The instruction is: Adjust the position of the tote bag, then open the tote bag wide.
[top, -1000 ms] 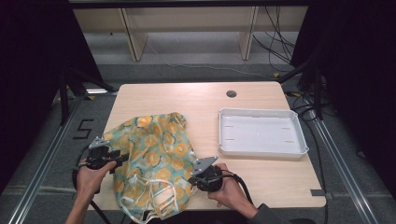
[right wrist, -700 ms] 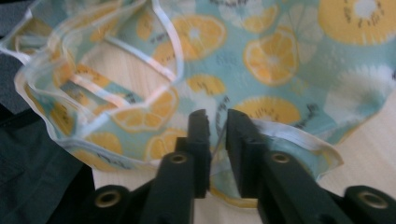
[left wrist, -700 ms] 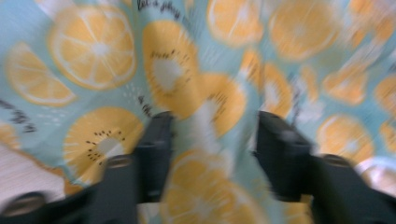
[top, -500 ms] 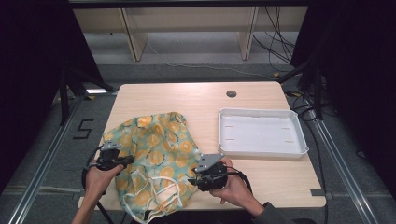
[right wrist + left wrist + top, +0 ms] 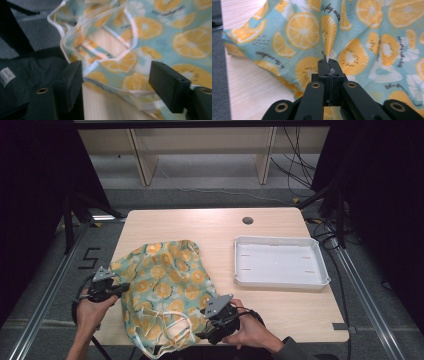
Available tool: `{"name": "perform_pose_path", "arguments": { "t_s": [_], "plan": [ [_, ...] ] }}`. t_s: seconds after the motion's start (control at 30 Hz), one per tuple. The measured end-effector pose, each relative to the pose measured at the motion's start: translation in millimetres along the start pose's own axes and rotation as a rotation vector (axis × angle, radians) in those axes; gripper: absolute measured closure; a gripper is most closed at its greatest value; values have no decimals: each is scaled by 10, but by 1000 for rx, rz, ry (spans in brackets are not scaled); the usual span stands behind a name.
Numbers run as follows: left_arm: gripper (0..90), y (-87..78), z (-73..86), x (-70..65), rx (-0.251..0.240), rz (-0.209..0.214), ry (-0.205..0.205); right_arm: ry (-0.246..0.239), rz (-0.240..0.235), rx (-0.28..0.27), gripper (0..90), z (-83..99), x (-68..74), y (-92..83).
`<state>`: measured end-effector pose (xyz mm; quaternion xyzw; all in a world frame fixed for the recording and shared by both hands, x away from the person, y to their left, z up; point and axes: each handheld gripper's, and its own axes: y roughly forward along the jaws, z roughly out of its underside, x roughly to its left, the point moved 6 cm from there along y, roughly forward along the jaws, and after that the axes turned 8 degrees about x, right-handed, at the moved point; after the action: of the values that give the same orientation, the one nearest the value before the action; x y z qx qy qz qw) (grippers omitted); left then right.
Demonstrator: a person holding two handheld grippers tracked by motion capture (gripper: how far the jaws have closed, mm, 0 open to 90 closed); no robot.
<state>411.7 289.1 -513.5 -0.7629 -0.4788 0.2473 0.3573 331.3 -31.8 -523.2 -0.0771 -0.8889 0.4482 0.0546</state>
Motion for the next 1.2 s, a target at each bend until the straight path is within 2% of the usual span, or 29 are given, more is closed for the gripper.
{"name": "perform_pose_path", "arguments": {
  "t_s": [0.03, 0.07, 0.1, 0.13, 0.17, 0.2, 0.27, 0.37, 0.4, 0.43, 0.47, 0.5, 0.53, 0.57, 0.6, 0.63, 0.7, 0.73, 0.77, 0.8, 0.87, 0.9, 0.97, 1.0, 1.03, 1.07, 1.1, 1.13, 1.2],
  "plan": [
    [897, 12, 1, 16, -12, 0, -14, -46, -1, 16, 241, 6, 12, 69],
    [897, 12, 1, 16, -12, 0, -14, -46, -1, 16, 241, 6, 12, 69],
    [897, -12, 23, 52, 17, -5, 15, -44, -8, 21, 227, 13, 16, 82],
    [897, 5, 6, 33, -13, 1, -16, -21, -24, 34, 227, 30, 31, 97],
    [897, 5, 5, 34, -15, 0, -15, -30, -27, 40, 224, 39, 33, 118],
    [897, -14, 18, 51, 13, -1, 16, -37, -26, 47, 223, 47, 34, 137],
    [897, -12, 17, 50, 22, 3, 30, -43, -22, 62, 217, 57, 33, 179],
    [896, -3, 14, 44, 20, 6, 26, -48, -27, 81, 248, 62, 27, 240],
    [896, -1, 16, 46, 24, 7, 27, -49, -31, 90, 282, 67, 20, 262],
    [896, 1, 18, 47, 25, 6, 27, -56, -34, 102, 365, 74, 13, 283],
    [895, 3, 19, 47, 24, 7, 27, -81, -29, 111, 563, 79, -4, 296],
    [895, 9, 19, 45, 18, 6, 23, -81, -29, 111, 563, 79, -4, 296],
    [895, 9, 22, 47, 20, 13, 25, -86, -45, 103, 665, 72, 4, 292],
    [895, 4, 24, 51, 25, 13, 26, -89, -38, 99, 770, 67, -11, 273],
    [895, 24, 8, 29, -8, 19, -9, -85, -43, 94, 841, 61, -14, 259],
    [894, 8, 23, 51, 16, 17, 17, -89, -43, 74, 900, 40, -29, 210],
    [894, 2, 30, 54, 19, 19, 23, -90, -30, 74, 900, 31, -44, 188],
    [894, 17, 19, 32, -6, 22, -3, -87, -18, 60, 900, -2, -63, 144],
    [894, 20, 19, 25, -11, 24, -8, -87, -18, 60, 900, -2, -63, 144],
    [894, -2, 40, 53, 16, 15, 32, -81, -2, 33, 900, -52, -94, 100],
    [894, 6, 27, 37, -15, 15, -4, -81, -2, 30, 900, -67, -103, 80],
    [894, -19, 39, 66, 12, 12, 26, -80, 0, 11, 900, -98, -114, 49],
    [876, -36, 36, 82, 4, 10, 29, -79, 16, -4, 900, -150, -152, 5],
    [876, -38, 21, 58, -21, 29, -7, -76, 15, -10, 900, -173, -164, -15],
    [852, -59, 20, 55, -25, 33, -8, -78, 38, -27, 900, -224, -211, -47],
    [791, -84, 14, 46, -34, 37, -21, -79, 33, -42, 900, -271, -232, -75],
    [688, -127, 21, 49, -19, 37, -12, -78, 36, -52, 900, -317, -258, -102],
    [620, -149, -1, 10, -44, 46, -37, -75, 44, -63, 900, -367, -287, -131],
    [470, -240, -23, -69, -35, 88, -28, -80, 57, -86, 900, -471, -347, -183]
  ]
}}
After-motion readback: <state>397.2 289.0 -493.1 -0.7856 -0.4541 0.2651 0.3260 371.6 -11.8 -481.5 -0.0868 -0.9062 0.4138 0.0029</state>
